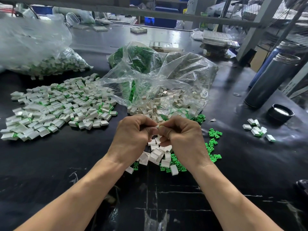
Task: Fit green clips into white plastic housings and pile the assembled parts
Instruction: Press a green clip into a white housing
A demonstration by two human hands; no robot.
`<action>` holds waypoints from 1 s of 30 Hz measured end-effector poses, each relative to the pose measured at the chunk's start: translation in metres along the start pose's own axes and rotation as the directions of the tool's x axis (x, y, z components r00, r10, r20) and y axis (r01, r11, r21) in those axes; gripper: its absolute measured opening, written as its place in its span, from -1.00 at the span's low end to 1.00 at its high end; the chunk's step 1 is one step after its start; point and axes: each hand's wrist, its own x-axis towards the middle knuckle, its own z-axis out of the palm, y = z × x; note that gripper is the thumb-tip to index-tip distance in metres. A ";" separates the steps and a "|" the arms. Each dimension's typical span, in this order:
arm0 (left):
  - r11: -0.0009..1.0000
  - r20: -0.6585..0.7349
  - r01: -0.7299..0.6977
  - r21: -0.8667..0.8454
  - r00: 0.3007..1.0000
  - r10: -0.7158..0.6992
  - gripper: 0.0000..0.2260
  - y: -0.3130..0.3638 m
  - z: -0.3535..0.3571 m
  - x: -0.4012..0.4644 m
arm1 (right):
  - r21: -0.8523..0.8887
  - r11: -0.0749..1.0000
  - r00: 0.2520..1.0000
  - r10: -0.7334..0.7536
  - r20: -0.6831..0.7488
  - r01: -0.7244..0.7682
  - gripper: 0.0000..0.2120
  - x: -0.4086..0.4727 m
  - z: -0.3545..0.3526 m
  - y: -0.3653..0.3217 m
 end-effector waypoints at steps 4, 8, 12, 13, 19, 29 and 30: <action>1.000 0.003 0.004 -0.003 1.000 -0.004 -0.85 -0.001 0.000 0.000 | -0.002 1.000 1.000 0.004 0.019 -0.004 -0.81 -0.001 0.001 0.001; 0.996 -0.020 0.033 -0.085 0.999 -0.035 -0.86 0.000 0.002 0.005 | 0.050 0.998 1.000 -0.026 -0.004 0.026 -0.72 0.004 -0.002 -0.003; 0.991 -0.019 0.015 -0.132 1.000 -0.018 -0.89 0.002 0.002 0.004 | 0.131 0.991 0.998 0.027 -0.063 -0.018 -0.80 0.006 0.001 -0.005; 0.990 -0.022 0.007 -0.138 1.000 -0.010 -0.90 0.002 0.003 0.004 | 0.136 0.990 0.997 0.055 -0.057 -0.047 -0.75 0.007 0.001 -0.004; 0.978 -0.006 0.010 -0.208 1.000 -0.012 -0.93 0.008 0.015 0.003 | 0.172 0.951 0.966 0.256 0.036 -0.258 -0.39 0.008 0.008 -0.006; 0.958 0.024 0.025 -0.286 1.000 -0.019 -0.93 0.007 0.030 -0.002 | 0.047 0.983 0.979 0.184 -0.090 -0.180 -0.34 0.017 0.019 0.012; 0.958 0.016 0.026 -0.286 1.000 -0.022 -0.94 0.008 0.030 -0.002 | 0.019 0.985 0.979 0.175 -0.109 -0.174 -0.29 0.018 0.020 0.012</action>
